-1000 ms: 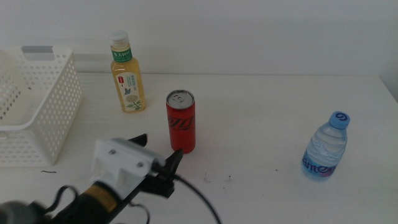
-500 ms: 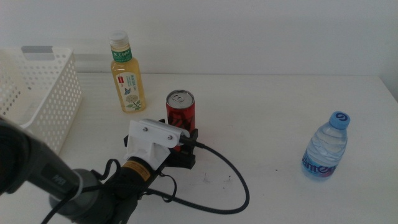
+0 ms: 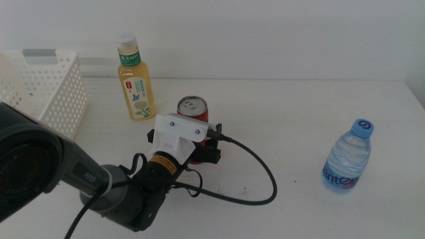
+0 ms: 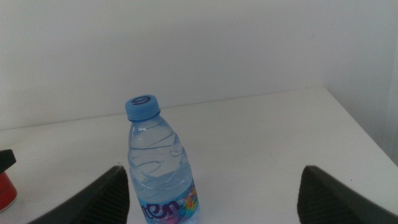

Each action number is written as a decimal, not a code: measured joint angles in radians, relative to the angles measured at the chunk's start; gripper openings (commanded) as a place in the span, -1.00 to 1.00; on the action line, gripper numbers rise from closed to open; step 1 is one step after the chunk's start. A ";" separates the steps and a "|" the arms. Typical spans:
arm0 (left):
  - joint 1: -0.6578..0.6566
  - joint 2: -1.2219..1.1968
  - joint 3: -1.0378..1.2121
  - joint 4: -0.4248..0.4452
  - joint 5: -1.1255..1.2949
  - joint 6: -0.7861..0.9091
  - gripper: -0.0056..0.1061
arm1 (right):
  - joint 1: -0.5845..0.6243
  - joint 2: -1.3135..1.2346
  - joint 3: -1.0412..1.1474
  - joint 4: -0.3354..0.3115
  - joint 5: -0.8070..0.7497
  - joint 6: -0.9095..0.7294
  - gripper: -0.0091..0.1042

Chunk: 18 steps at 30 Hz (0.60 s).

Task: Use arms to grab the bottles and put them into the dustbin to the left of the table.

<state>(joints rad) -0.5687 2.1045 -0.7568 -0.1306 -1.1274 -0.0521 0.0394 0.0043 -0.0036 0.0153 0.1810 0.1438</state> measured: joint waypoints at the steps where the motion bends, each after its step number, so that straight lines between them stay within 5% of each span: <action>1: 0.000 0.000 -0.007 -0.002 0.008 0.003 0.77 | 0.000 0.000 0.000 0.000 0.000 0.000 0.76; 5: 0.000 0.000 -0.020 -0.009 0.050 0.007 0.58 | 0.000 0.000 0.000 0.000 0.000 0.000 0.76; 12: 0.000 -0.028 -0.020 -0.010 0.119 0.009 -0.42 | 0.000 0.000 0.000 0.000 0.000 0.000 0.76; 16: 0.002 -0.207 -0.028 -0.010 0.560 -0.010 -0.94 | 0.000 0.000 0.000 0.000 0.000 0.000 0.76; 18: 0.010 -0.318 -0.069 0.002 0.835 -0.012 -0.93 | 0.000 0.000 0.000 0.000 0.000 0.000 0.76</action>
<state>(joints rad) -0.5591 1.7867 -0.8259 -0.1284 -0.2920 -0.0643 0.0394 0.0043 -0.0036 0.0153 0.1810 0.1438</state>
